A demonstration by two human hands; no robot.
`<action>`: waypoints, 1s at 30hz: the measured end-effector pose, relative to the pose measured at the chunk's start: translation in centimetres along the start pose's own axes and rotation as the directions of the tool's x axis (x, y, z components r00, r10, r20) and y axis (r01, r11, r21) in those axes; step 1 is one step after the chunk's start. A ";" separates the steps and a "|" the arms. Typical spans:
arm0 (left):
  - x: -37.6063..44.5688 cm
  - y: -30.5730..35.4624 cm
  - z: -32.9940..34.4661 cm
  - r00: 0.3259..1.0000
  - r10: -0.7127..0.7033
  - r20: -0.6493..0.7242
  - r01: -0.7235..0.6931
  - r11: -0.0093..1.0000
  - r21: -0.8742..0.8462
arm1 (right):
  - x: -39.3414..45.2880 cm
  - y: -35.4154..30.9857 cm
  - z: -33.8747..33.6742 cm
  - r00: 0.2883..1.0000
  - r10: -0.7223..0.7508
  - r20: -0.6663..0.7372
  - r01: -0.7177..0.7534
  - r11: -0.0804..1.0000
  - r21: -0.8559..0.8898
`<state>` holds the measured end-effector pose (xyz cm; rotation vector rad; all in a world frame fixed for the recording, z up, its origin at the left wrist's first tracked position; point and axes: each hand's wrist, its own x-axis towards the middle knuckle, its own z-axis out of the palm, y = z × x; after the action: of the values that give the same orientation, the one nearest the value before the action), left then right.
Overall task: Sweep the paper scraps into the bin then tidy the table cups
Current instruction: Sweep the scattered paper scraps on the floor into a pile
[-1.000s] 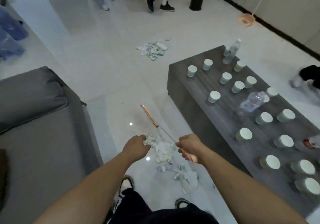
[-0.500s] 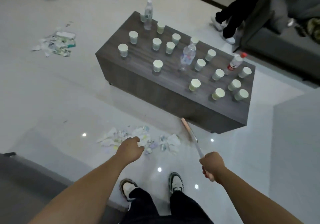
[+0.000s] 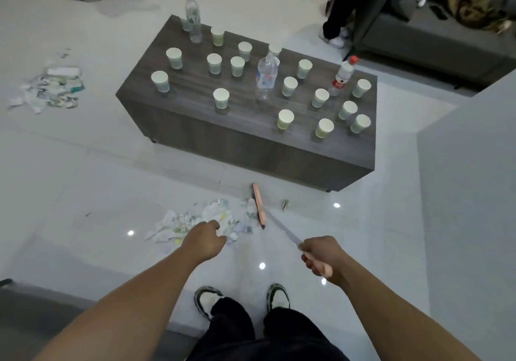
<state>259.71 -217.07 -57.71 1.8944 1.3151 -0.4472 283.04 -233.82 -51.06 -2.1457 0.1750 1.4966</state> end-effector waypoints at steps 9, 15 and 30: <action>-0.4 9.1 1.7 0.992 0.082 -0.101 -0.077 0.996 0.044 | 0.1 -0.2 -4.8 0.988 -0.155 0.014 0.155 0.986 -0.055; -2.3 10.6 3.8 0.996 0.059 -0.062 -0.053 0.994 0.099 | 4.3 2.3 -6.9 0.993 -0.114 -0.036 0.111 0.991 -0.078; -8.3 -5.0 2.6 0.932 -0.336 -0.134 0.308 0.932 -0.193 | -2.8 1.9 14.9 0.943 0.095 0.318 -0.101 0.995 0.002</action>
<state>252.20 -223.46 -55.88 1.6056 1.7313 -0.3348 268.71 -228.87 -53.07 -1.8722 0.1819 1.8656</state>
